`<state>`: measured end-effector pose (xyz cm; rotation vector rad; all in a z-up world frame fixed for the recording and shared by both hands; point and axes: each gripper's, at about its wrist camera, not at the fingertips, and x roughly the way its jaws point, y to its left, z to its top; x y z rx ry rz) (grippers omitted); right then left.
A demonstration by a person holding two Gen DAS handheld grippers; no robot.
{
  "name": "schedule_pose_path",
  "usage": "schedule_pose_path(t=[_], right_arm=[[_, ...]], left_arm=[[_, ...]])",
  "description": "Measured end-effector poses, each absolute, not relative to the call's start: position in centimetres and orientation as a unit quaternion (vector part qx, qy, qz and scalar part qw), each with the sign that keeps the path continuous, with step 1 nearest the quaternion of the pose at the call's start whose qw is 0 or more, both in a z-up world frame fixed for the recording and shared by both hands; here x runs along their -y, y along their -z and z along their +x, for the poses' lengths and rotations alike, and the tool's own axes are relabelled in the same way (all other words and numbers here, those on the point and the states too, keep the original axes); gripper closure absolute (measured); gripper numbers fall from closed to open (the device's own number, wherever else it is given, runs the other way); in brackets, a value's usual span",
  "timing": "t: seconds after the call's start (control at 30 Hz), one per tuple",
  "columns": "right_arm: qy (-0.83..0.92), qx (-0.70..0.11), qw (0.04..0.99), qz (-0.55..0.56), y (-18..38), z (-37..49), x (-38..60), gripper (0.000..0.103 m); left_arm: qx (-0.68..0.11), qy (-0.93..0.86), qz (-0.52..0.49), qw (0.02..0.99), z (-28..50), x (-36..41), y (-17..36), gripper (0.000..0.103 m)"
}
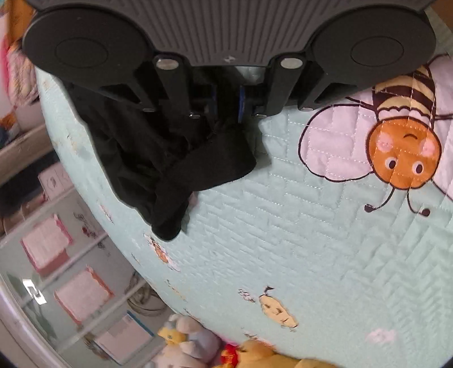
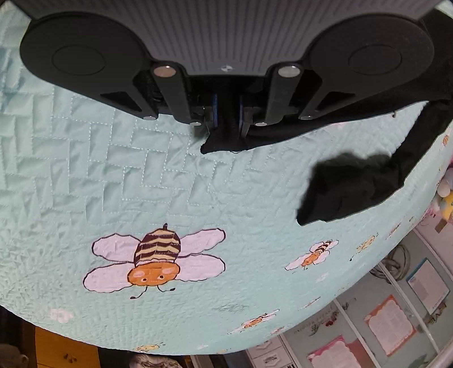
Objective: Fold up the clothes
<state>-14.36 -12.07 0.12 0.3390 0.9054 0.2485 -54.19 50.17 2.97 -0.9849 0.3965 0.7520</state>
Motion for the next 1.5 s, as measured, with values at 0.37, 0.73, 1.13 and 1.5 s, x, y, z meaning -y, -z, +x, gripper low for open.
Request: schedule_pose_path(t=[0.37, 0.73, 1.13, 1.5], right_arm=[[-0.113, -0.453, 0.867, 0.174, -0.5, -16.1, 13.6, 0.091], [-0.11, -0.465, 0.855, 0.201, -0.9, -18.4, 15.7, 0.089], [-0.071, -0.436, 0.855, 0.272, -2.3, -19.8, 18.6, 0.067], [-0.108, -0.374, 0.881, 0.268, -5.7, -17.9, 14.2, 0.065]], left_arm=[[-0.201, -0.372, -0.441, 0.792, -55.0, -49.0, -3.2, 0.09], [-0.2, -0.369, -0.457, 0.784, -55.5, -49.3, -3.2, 0.087], [-0.157, -0.34, -0.521, 0.767, -57.0, -48.3, -3.7, 0.057], [-0.198, -0.407, -0.442, 0.774, -55.2, -45.8, -6.1, 0.087]])
